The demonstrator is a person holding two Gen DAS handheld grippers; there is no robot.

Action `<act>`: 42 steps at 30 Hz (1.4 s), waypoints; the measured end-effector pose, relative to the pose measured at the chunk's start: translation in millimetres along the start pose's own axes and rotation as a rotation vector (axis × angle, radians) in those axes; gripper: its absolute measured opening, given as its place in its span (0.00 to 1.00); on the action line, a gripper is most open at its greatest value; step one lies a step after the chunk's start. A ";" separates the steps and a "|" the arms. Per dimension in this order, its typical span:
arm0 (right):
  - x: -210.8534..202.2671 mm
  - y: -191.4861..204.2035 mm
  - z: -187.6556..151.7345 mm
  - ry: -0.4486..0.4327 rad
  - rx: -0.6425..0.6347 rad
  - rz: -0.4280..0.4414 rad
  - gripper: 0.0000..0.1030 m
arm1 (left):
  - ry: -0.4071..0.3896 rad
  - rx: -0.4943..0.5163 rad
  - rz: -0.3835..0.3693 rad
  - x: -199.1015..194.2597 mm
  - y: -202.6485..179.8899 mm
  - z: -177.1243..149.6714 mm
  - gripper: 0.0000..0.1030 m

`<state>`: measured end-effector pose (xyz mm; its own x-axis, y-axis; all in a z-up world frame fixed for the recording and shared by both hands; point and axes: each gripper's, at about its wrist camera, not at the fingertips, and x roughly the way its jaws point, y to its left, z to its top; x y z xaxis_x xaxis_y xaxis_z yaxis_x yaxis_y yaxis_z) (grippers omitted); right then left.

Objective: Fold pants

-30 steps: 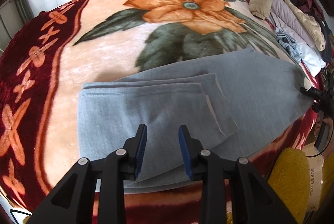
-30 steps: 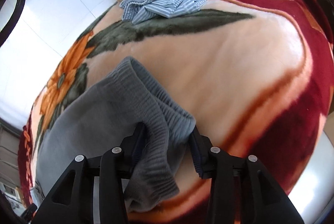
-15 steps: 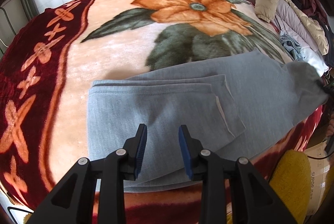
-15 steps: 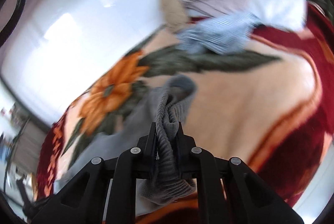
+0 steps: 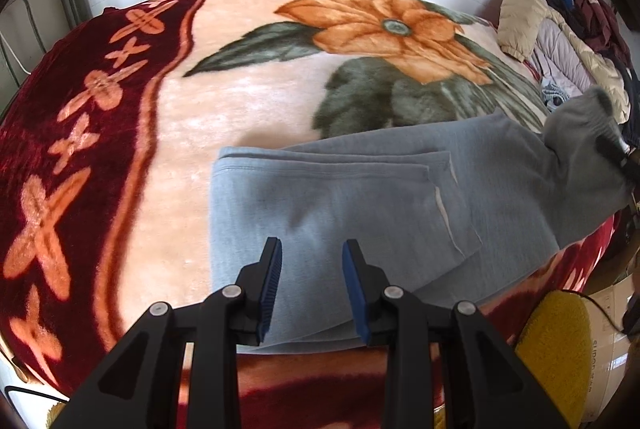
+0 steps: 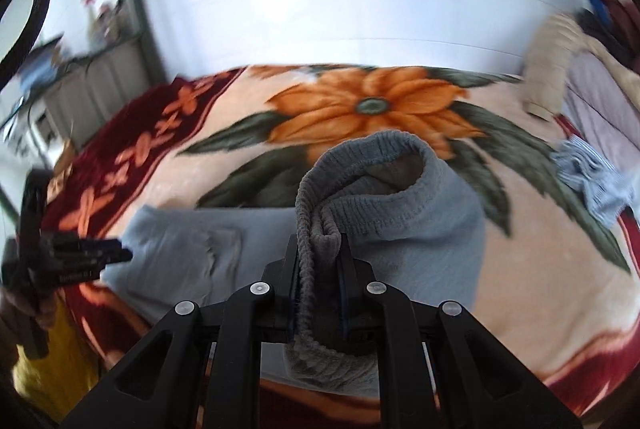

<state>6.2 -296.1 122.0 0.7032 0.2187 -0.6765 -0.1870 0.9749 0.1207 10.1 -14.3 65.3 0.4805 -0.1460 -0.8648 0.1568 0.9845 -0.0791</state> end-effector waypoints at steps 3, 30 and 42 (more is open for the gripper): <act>27.5 37.7 -9.2 0.059 -0.100 0.008 0.15 | -0.001 -0.015 -0.013 0.3 6.7 -2.2 0.32; 55.6 -4.8 9.0 0.139 0.132 0.072 0.48 | 0.019 -0.042 -0.071 17.5 11.3 -13.8 0.32; 132.3 22.9 3.1 0.264 0.064 0.020 0.58 | 0.029 -0.039 -0.078 25.6 12.0 -11.7 0.32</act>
<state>97.0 -244.8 37.5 0.4949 0.2274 -0.8387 -0.1496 0.9730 0.1756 14.2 -5.1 36.4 0.4424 -0.2200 -0.8694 0.1592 0.9733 -0.1653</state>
